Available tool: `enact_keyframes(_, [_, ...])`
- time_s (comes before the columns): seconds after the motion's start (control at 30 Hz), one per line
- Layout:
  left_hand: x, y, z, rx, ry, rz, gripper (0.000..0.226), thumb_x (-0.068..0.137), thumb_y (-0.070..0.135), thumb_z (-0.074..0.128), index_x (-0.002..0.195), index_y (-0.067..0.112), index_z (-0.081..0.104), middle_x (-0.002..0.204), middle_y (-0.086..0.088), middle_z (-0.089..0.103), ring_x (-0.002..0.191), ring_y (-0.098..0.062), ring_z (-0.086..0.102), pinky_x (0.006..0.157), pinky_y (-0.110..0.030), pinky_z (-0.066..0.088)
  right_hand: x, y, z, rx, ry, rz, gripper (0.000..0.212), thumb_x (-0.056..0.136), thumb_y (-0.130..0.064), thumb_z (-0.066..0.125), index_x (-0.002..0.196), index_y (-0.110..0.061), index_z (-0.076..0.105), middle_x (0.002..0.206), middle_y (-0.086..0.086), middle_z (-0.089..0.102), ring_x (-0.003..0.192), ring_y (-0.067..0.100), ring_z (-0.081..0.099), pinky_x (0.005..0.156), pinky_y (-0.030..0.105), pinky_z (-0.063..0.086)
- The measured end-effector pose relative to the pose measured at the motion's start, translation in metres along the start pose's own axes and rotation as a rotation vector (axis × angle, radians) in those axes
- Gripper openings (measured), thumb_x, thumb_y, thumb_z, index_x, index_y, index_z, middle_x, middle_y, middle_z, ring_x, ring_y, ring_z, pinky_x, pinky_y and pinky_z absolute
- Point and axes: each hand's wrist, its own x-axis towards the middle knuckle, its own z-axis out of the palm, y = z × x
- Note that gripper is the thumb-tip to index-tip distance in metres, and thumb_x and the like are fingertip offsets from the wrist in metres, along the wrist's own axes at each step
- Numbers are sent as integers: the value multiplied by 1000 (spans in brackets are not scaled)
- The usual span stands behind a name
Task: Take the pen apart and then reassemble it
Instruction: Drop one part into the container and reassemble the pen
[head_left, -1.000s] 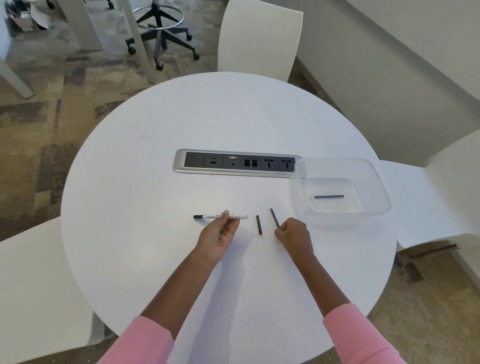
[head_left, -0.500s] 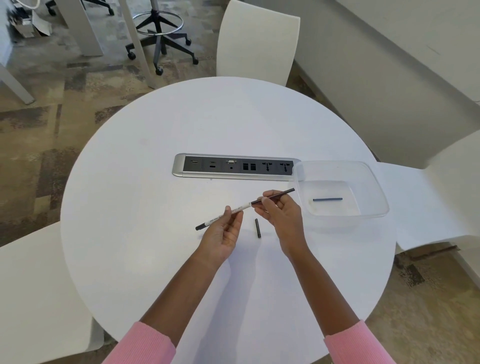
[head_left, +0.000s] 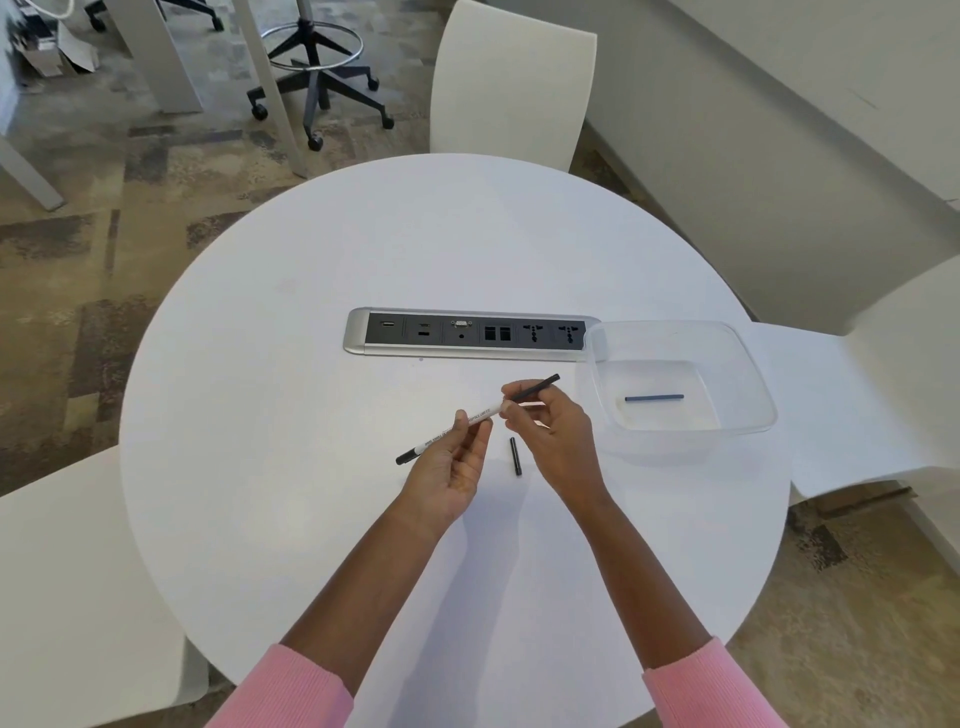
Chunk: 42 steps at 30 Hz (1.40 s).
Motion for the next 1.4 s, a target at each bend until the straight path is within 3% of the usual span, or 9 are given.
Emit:
enact_keyframes(0.1, [3, 2, -3, -11, -20, -25, 10, 87, 2, 57, 87, -7, 60, 68, -18, 68, 55, -22, 69, 55, -27, 59, -3, -3, 1, -51, -36, -52, 40, 85, -10, 60, 121, -21, 46, 91, -9, 60, 73, -7, 60, 65, 4, 46])
enact_keyframes(0.23, [5, 3, -4, -30, -35, -34, 14, 86, 5, 57, 92, -8, 60, 83, -18, 65, 55, -21, 69, 57, -26, 59, -9, 1, 1, -181, -34, -147, 62, 89, -11, 55, 139, -30, 24, 103, -13, 54, 85, -4, 59, 72, 5, 46])
enact_keyframes(0.5, [3, 8, 0, -26, -40, -1, 10, 87, 5, 57, 86, -5, 59, 78, -15, 64, 52, -19, 68, 53, -25, 58, -1, 32, -2, -425, 115, -237, 32, 86, 6, 44, 112, -7, 59, 104, 13, 63, 92, 24, 62, 81, 36, 53])
enact_keyframes(0.7, [4, 11, -7, -32, -17, 16, 7, 86, 2, 57, 83, -4, 59, 78, -15, 63, 51, -19, 68, 53, -25, 58, 10, 70, -5, -598, -3, 253, 20, 85, -17, 58, 101, -5, 60, 103, 15, 64, 93, 25, 60, 78, 27, 42])
enact_keyframes(0.83, [2, 13, -11, -30, -7, 20, 7, 86, 2, 58, 82, -4, 59, 63, -15, 67, 51, -19, 68, 50, -25, 57, 5, 81, 5, -688, -60, 314, 31, 80, -26, 65, 101, -4, 55, 102, 15, 60, 95, 29, 58, 80, 32, 44])
enact_keyframes(1.0, [2, 14, -13, -38, -3, 21, 7, 86, 2, 57, 83, -4, 59, 58, -16, 67, 50, -20, 68, 49, -26, 57, -2, 87, 14, -717, -48, 263, 17, 84, -13, 57, 97, -3, 56, 102, 17, 58, 93, 32, 57, 78, 37, 45])
enact_keyframes(1.17, [2, 14, -15, -16, 4, 30, 7, 86, 1, 58, 81, -3, 59, 57, -14, 67, 50, -19, 68, 51, -25, 58, -1, 81, 7, -602, 12, 286, 11, 82, -7, 53, 90, -3, 59, 91, 15, 64, 86, 29, 59, 70, 32, 45])
enact_keyframes(1.3, [4, 15, -17, 0, 17, 39, 6, 85, 0, 58, 79, -3, 58, 57, -13, 66, 49, -18, 68, 54, -25, 58, -4, 55, -2, -319, 86, 223, 3, 82, -8, 59, 83, -9, 61, 75, 4, 62, 70, 18, 58, 54, 10, 43])
enact_keyframes(1.4, [6, 16, -16, 25, 19, 50, 7, 85, 0, 58, 78, -2, 58, 56, -13, 66, 49, -17, 67, 53, -24, 58, -7, 30, -7, -199, 121, 100, 7, 82, -7, 60, 84, -12, 64, 75, 0, 64, 71, 19, 61, 65, 16, 51])
